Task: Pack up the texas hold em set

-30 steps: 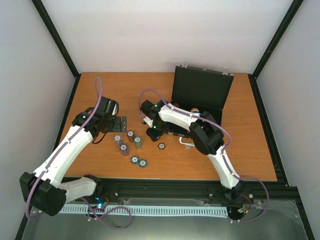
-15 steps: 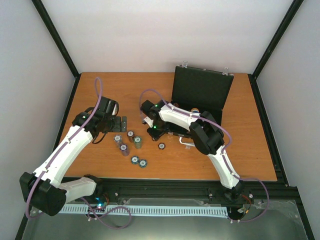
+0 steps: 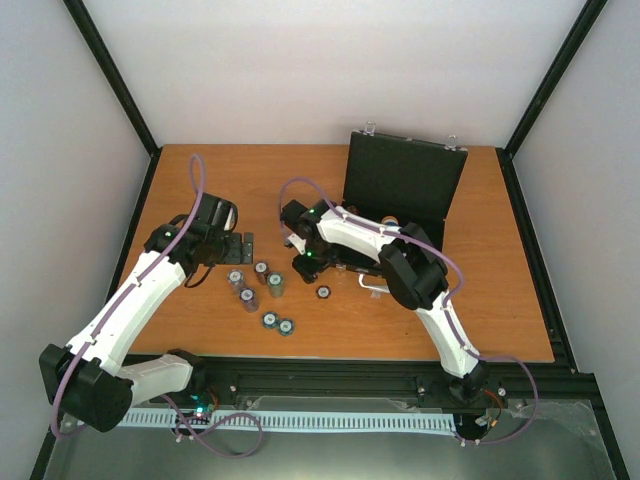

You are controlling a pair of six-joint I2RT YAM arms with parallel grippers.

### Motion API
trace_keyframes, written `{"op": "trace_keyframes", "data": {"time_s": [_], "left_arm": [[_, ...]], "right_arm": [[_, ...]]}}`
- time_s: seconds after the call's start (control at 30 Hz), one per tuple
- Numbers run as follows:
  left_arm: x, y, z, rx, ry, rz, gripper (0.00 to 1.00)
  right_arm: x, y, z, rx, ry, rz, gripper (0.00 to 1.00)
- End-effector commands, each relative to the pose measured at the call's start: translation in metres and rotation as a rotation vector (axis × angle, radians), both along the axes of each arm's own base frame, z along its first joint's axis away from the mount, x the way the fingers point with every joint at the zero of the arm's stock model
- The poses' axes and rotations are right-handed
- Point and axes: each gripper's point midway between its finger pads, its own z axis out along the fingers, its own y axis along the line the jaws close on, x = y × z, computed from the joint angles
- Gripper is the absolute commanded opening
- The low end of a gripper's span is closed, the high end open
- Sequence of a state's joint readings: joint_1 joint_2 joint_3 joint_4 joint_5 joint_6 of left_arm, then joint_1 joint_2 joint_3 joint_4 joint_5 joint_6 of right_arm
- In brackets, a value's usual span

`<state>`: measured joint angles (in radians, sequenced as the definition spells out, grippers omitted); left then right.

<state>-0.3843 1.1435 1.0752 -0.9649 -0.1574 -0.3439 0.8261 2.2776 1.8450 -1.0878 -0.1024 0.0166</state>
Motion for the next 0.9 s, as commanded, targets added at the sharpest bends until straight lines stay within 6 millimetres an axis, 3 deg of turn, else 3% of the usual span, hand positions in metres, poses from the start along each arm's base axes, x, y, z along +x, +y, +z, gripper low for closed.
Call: {"op": "trace_keyframes", "data": {"time_s": [0.0,0.27,0.67,0.87], "left_arm": [[0.006,-0.002,0.014,-0.018,-0.052,0.004,1.00],[0.005,-0.001,0.012,-0.010,-0.048,0.002,1.00],[0.004,0.000,0.012,0.001,-0.048,-0.005,1.00],[0.004,0.001,0.011,0.007,-0.046,-0.008,1.00]], "right_arm": [[0.003,0.006,0.012,0.010,-0.012,0.001,0.63],[-0.006,0.024,0.002,-0.002,-0.012,0.025,0.65],[-0.011,0.004,-0.031,-0.103,-0.006,-0.039,0.70],[-0.018,0.002,-0.035,-0.097,0.022,-0.040,0.58]]}}
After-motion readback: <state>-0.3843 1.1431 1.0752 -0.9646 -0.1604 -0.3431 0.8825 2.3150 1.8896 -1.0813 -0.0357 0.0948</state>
